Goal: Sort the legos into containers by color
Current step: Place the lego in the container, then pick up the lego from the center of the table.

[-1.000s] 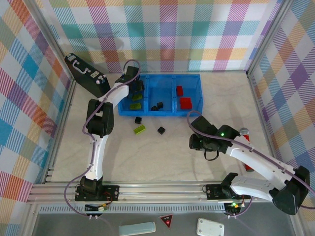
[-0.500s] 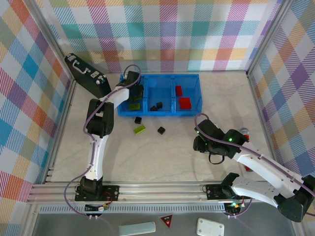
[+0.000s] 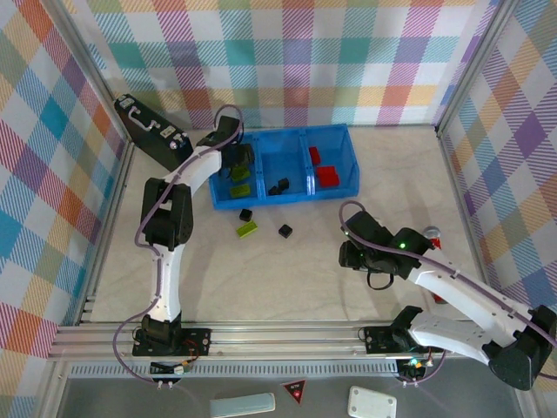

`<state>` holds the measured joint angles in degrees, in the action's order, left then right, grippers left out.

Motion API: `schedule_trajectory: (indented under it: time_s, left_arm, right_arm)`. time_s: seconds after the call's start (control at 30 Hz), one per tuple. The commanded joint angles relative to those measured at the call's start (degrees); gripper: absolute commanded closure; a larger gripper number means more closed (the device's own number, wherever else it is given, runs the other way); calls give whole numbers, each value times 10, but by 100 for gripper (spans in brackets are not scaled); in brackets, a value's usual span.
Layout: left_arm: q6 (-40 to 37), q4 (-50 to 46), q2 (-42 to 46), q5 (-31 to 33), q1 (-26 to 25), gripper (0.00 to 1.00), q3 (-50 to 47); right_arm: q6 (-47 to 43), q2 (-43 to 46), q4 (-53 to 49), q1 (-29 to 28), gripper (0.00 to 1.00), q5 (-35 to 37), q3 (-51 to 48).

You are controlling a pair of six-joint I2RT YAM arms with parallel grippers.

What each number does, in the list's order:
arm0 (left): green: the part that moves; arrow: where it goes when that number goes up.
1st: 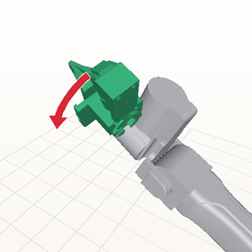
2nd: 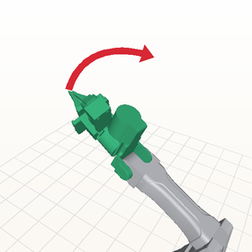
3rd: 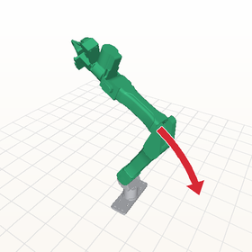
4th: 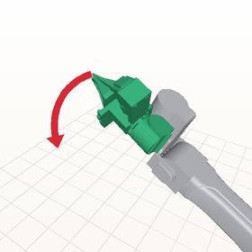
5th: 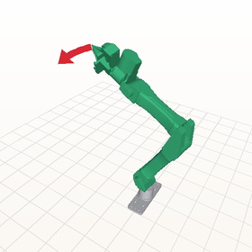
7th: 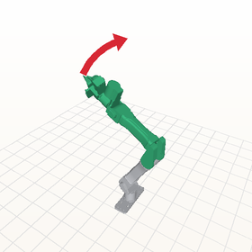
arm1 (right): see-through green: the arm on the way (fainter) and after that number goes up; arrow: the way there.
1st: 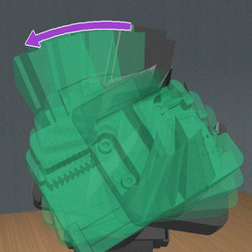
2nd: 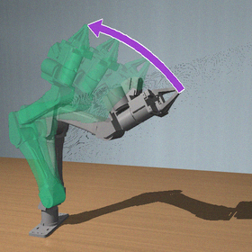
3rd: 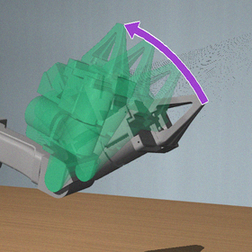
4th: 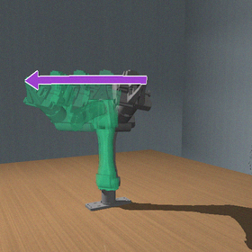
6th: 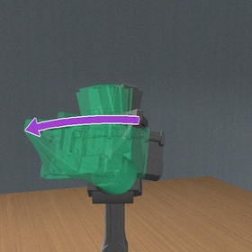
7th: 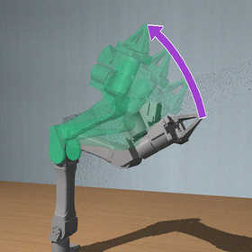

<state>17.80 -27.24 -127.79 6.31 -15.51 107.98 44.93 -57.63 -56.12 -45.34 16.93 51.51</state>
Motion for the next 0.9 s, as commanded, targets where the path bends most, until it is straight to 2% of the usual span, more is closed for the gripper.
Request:
schedule_trajectory:
  time_s: [0.0,0.4,0.87]
  left_arm:
    - [18,-48,46,-47,0,22,19]
    - [26,-128,145,-99,0,23,-30]
    - [9,-153,303,-115,7,23,-201]
  right_arm:
    - [-49,-22,26,3,47,17,25]
    - [-154,-155,92,3,43,6,103]
    - [-188,-335,137,3,43,-68,209]
